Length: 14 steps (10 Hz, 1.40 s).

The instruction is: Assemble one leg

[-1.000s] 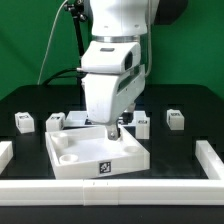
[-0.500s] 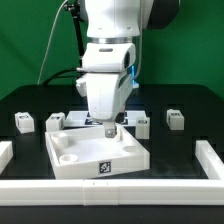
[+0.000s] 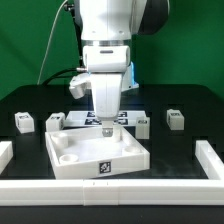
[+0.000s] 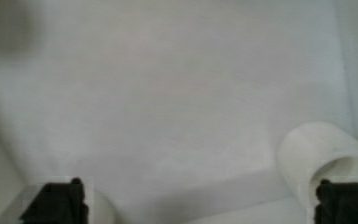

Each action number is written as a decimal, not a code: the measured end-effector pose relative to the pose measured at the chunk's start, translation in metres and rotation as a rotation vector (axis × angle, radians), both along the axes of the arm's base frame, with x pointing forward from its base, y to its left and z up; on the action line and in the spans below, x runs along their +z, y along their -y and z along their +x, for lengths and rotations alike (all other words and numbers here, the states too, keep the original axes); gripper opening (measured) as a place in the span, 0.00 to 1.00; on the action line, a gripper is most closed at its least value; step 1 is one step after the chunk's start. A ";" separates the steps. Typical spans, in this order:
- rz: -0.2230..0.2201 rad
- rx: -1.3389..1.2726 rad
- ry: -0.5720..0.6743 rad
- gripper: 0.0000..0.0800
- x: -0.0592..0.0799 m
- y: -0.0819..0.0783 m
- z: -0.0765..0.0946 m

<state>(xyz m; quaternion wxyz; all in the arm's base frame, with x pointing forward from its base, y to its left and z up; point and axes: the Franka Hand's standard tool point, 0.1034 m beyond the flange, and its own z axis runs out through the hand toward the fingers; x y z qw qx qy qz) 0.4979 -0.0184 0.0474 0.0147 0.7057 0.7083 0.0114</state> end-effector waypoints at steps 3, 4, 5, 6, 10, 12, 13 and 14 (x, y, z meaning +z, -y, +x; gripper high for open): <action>-0.006 0.065 0.004 0.81 -0.004 0.005 -0.004; -0.018 0.115 0.002 0.81 -0.006 0.014 -0.016; -0.028 0.137 -0.011 0.81 -0.007 0.018 -0.026; -0.036 0.162 -0.016 0.81 -0.008 0.018 -0.030; -0.035 0.204 -0.066 0.81 -0.029 0.022 -0.048; -0.028 0.188 -0.088 0.81 -0.039 0.029 -0.056; -0.027 0.181 -0.090 0.81 -0.040 0.030 -0.057; -0.026 0.179 -0.088 0.81 -0.040 0.029 -0.056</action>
Offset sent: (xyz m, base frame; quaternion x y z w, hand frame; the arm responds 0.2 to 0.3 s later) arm -0.0416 -0.0286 -0.0009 -0.0162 -0.0292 -0.1664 0.9855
